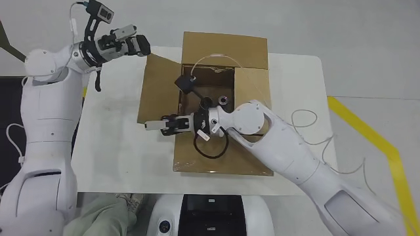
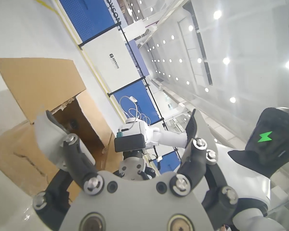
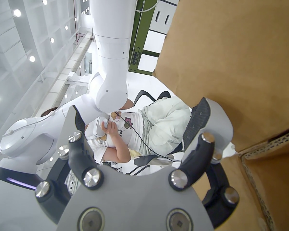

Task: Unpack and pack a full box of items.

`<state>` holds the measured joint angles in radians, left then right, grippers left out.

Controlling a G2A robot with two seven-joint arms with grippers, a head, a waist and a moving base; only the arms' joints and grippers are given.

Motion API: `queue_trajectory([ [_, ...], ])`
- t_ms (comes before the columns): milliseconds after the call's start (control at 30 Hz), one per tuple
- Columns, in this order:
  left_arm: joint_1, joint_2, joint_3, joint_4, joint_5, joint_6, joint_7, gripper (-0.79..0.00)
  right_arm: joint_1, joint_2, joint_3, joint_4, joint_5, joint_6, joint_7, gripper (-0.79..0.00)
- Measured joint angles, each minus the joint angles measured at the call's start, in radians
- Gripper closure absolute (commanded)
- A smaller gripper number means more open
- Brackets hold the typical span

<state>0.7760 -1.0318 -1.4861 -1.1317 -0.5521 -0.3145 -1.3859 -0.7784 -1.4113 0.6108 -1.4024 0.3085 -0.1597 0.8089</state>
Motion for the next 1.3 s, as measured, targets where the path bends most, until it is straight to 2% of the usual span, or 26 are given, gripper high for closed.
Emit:
queue_trajectory([
  [167, 0.009, 0.0, 0.059, 0.05, 0.09, 0.021, 0.007, -0.785, -0.006, -0.004, 0.013, 0.002, -0.004, -0.003, -0.001, -0.785],
  [300, 0.012, 0.003, 0.07, 0.077, 0.121, 0.008, 0.025, -0.785, -0.03, 0.007, 0.051, -0.018, -0.006, 0.001, 0.004, -0.785],
  [533, 0.018, 0.012, 0.072, 0.109, 0.159, -0.001, 0.044, -0.785, -0.125, 0.051, 0.184, -0.09, -0.008, 0.019, 0.021, -0.785],
  [767, 0.015, 0.008, 0.11, 0.133, 0.149, 0.027, 0.047, -0.785, -0.235, 0.102, 0.342, -0.217, -0.081, 0.089, 0.032, -0.785],
  [1067, -0.002, -0.01, 0.205, 0.178, 0.197, 0.027, 0.092, -0.785, -0.345, 0.138, 0.472, -0.317, -0.115, 0.135, 0.028, -0.785],
  [1300, -0.019, -0.017, 0.237, 0.188, 0.202, 0.021, 0.11, -0.785, -0.412, 0.157, 0.543, -0.375, -0.126, 0.14, 0.032, -0.785],
])
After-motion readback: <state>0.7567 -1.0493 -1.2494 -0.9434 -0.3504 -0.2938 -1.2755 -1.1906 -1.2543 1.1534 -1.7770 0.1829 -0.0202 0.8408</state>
